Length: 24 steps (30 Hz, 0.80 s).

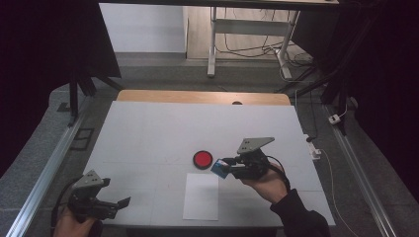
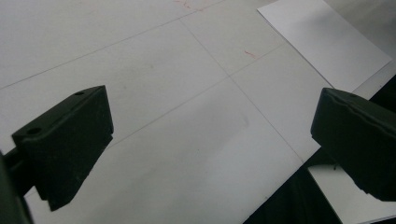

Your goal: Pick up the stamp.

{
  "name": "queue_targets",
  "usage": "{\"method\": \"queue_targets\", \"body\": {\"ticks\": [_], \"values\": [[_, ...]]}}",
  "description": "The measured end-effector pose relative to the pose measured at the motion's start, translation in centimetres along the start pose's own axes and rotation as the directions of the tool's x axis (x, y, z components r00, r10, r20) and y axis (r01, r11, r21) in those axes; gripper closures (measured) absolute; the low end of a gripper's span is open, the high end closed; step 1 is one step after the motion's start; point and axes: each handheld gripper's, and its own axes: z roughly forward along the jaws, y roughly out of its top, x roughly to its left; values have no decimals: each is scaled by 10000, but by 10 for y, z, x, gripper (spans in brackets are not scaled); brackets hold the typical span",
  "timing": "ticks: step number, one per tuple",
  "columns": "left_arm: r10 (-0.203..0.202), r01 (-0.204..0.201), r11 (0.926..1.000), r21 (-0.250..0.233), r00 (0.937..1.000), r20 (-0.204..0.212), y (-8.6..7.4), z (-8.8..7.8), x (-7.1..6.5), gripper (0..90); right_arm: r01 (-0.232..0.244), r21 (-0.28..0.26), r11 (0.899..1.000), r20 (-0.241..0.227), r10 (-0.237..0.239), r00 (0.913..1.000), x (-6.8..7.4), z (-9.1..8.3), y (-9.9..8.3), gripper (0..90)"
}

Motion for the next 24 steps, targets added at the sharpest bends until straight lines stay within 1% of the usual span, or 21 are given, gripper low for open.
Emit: {"method": "queue_targets", "body": {"ticks": [4, 6, 7, 8, 9, 15, 18, 21, 24], "values": [[-37, 37, 10000, 11, 10000, -23, 0, 0, 0, 0, 153, 80, 9999, -125, -152, 9998, 6, 5, 4, 703], [-34, 34, 10000, 16, 10000, -19, 0, 0, 1, 0, 182, 4, 9998, -248, -182, 9995, 9, 7, 5, 704], [-27, 28, 10000, 17, 10000, -15, 0, 0, 0, 0, 278, -57, 9996, -327, -279, 9991, 13, 9, 7, 703], [-23, 23, 10000, 24, 10000, -9, 0, 0, 0, 0, 278, -57, 9996, -327, -279, 9991, 13, 9, 7, 703], [-13, 13, 10000, 3, 10000, -34, 0, 0, 0, 0, 324, -67, 9995, -377, -326, 9988, 16, 10, 9, 703], [10, -10, 10000, 29, 10000, -44, 0, 0, 0, 0, 451, -262, 9986, -659, -468, 9967, 26, 11, 13, 703], [2, -2, 10000, 28, 10000, -33, 0, 0, 0, 0, 547, -213, 9983, -659, -560, 9963, 28, 13, 12, 704], [30, -30, 10000, 14, 10000, -36, 0, 0, -1, 0, 562, -160, 9983, -628, -571, 9964, 28, 13, 11, 704], [63, -63, 10000, 30, 10000, -67, 1, 0, -1, 0, 539, -220, 9983, -649, -552, 9964, 27, 12, 11, 703]]}}
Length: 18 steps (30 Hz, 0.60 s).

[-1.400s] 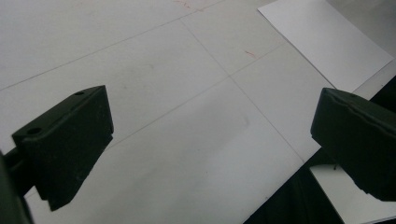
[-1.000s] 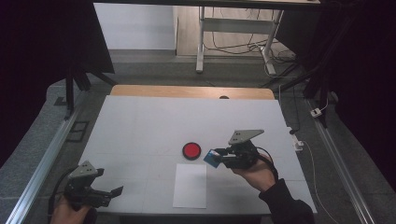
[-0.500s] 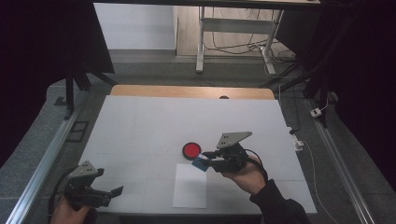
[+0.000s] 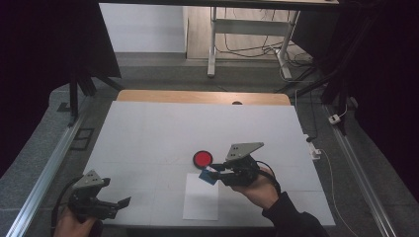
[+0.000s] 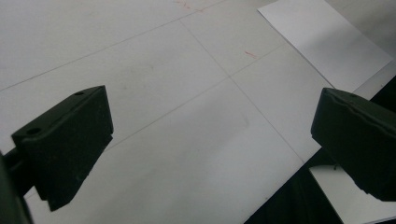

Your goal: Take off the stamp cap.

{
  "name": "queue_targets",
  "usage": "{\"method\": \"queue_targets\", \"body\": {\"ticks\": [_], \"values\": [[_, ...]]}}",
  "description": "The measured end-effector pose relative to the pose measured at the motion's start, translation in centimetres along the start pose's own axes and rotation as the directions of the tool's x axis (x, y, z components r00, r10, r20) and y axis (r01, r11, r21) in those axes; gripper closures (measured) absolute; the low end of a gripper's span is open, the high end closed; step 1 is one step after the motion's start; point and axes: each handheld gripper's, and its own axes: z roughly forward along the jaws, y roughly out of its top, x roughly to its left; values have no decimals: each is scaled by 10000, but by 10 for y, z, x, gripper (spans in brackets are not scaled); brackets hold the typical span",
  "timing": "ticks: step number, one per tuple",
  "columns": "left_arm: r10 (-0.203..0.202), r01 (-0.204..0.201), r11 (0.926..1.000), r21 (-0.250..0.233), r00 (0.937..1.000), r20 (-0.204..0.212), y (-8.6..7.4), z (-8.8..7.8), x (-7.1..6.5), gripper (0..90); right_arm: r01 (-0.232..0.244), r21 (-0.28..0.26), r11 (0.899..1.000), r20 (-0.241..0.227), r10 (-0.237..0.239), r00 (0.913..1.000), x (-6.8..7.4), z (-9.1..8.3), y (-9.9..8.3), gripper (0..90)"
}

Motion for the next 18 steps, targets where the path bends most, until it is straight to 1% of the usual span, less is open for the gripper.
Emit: {"method": "queue_targets", "body": {"ticks": [2, 5, 7, 11, 12, 14, 16, 18], "values": [[25, -25, 10000, -13, 10000, -47, 0, 0, 0, 0, 41, -50, 10000, 17, -41, 10000, -1, -1, 0, 703], [95, -95, 10000, 9, 9999, -63, 1, 0, -1, 0, -36, -123, 9999, 9, 37, 10000, -1, -3, 0, 703], [144, -144, 9999, -90, 9999, 12, 1, 0, -2, 0, -16, -121, 9999, 28, 17, 10000, -1, -3, 0, 703], [356, -357, 9993, -121, 9994, -14, 4, 1, -4, 0, 18, -132, 9999, -15, -18, 10000, -1, -5, 0, 703], [474, -475, 9988, -95, 9989, -18, 5, 1, -4, 0, 42, -117, 9999, 6, -42, 10000, -1, -6, 0, 703], [643, -642, 9979, -99, 9979, 104, 7, 3, -4, 0, 29, -171, 9999, -25, -29, 10000, -1, -6, 0, 703], [673, -669, 9977, -103, 9972, 330, 9, 4, -4, 0, 23, -229, 9997, -22, -24, 10000, -2, -7, 0, 703], [878, -864, 9958, -309, 9949, 489, 10, 5, -4, 0, 3, -222, 9998, 2, -2, 10000, -2, -8, 0, 703]]}}
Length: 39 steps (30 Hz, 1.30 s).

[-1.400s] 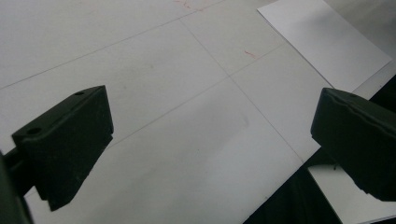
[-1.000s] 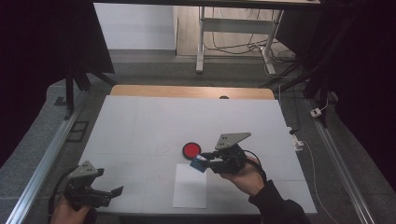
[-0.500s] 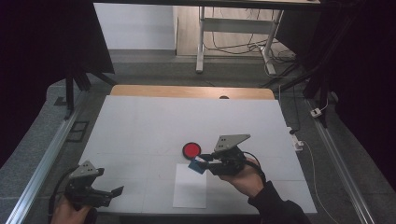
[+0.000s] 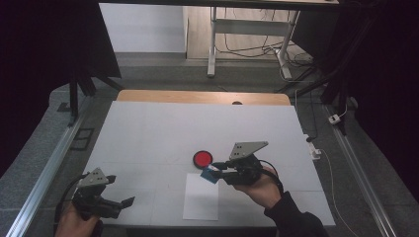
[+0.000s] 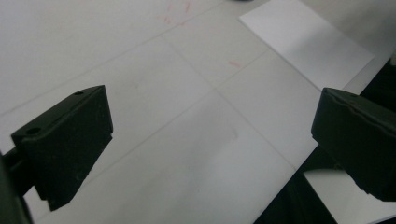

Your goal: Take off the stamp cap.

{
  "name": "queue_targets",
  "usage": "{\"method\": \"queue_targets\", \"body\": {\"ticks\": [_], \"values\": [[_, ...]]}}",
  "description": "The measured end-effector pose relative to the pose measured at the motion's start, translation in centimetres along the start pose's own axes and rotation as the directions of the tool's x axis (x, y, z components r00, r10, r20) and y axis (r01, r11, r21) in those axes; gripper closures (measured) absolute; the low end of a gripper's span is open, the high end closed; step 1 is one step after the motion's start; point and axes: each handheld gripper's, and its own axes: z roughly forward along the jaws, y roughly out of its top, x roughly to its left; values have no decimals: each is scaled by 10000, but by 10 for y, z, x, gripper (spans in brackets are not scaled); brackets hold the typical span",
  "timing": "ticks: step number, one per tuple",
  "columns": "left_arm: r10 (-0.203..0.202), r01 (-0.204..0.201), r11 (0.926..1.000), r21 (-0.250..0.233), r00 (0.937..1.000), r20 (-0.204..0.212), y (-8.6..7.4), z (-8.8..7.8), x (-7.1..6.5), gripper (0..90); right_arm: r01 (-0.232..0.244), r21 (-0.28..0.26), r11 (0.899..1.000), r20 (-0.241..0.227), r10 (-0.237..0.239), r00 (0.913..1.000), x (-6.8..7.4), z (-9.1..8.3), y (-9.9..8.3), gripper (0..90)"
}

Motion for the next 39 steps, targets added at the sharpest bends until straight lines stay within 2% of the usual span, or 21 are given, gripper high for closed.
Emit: {"method": "queue_targets", "body": {"ticks": [3, 7, 10, 21, 28, 33, 39], "values": [[331, -330, 9993, -160, 9994, 69, 3, 2, -2, 0, -3, 23, 10000, -12, 3, 10000, 0, 0, 0, 703], [577, -567, 9979, -317, 9977, 345, 8, 7, -5, 0, 57, 70, 10000, 11, -57, 10000, 0, 0, 0, 703], [590, -572, 9978, -337, 9968, 541, 11, 12, -5, 0, 71, 65, 10000, 3, -71, 10000, 0, -1, 1, 703], [1115, -1066, 9925, -595, 9900, 863, 26, 28, -11, 0, 85, -52, 10000, -48, -85, 10000, 0, -4, 2, 703], [1321, -1250, 9902, -619, 9829, 1283, 38, 40, -13, 0, 117, 3, 9999, -178, -117, 9998, 0, -5, 3, 703], [1582, -1512, 9870, -546, 9743, 1607, 46, 48, -15, 0, 176, -45, 9998, -241, -177, 9996, 0, -6, 4, 703], [1677, -1577, 9852, -665, 9669, 1921, 54, 59, -20, 0, 246, -85, 9997, -295, -248, 9993, 1, -8, 5, 703]]}}
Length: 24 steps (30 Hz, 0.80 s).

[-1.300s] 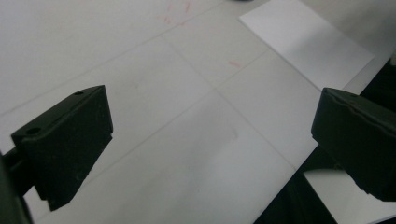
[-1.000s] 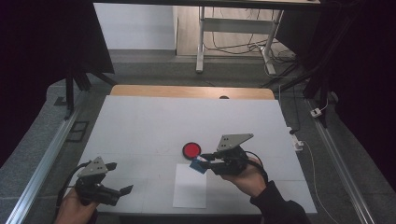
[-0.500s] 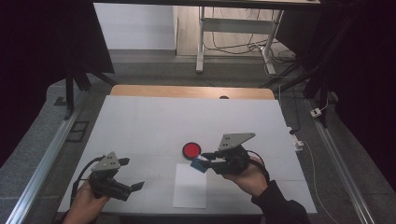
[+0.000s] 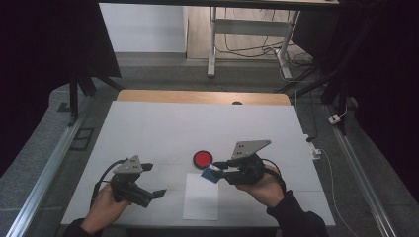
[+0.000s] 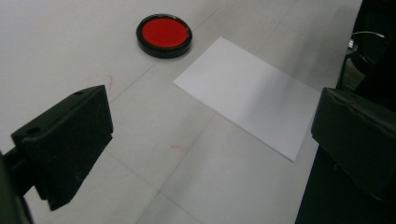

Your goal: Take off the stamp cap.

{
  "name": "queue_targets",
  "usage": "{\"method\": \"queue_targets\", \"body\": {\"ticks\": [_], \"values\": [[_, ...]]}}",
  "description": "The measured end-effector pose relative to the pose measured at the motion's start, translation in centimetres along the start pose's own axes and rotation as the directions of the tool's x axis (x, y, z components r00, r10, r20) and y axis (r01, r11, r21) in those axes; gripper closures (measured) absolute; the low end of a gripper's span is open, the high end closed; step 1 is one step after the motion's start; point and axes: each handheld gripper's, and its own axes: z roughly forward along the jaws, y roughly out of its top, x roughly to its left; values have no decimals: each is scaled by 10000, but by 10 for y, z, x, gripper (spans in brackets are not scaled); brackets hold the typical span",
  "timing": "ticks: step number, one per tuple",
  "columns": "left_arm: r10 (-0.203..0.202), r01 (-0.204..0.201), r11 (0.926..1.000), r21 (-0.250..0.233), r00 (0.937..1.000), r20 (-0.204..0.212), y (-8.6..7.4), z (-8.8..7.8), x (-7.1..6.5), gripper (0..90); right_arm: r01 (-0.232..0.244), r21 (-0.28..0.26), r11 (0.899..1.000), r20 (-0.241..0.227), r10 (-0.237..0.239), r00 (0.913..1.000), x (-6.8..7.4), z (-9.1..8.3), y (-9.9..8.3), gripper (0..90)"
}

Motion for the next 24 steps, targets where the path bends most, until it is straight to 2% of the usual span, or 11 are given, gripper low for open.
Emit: {"method": "queue_targets", "body": {"ticks": [7, 13, 18, 24], "values": [[194, -194, 9998, 13, 9998, 102, 13, 12, -3, 0, -15, -47, 10000, -61, 15, 10000, -1, 0, 1, 703], [388, -388, 9992, 21, 9992, -4, 25, 24, -7, 0, 47, -86, 10000, -103, -48, 9999, -1, 0, 2, 703], [751, -753, 9971, 130, 9971, 155, 35, 34, -12, 0, 40, -85, 10000, -76, -40, 10000, -3, 0, 2, 703], [1006, -1011, 9948, 121, 9942, 374, 48, 46, -18, 0, 175, -135, 9998, -89, -176, 9998, -2, -2, 4, 703]]}}
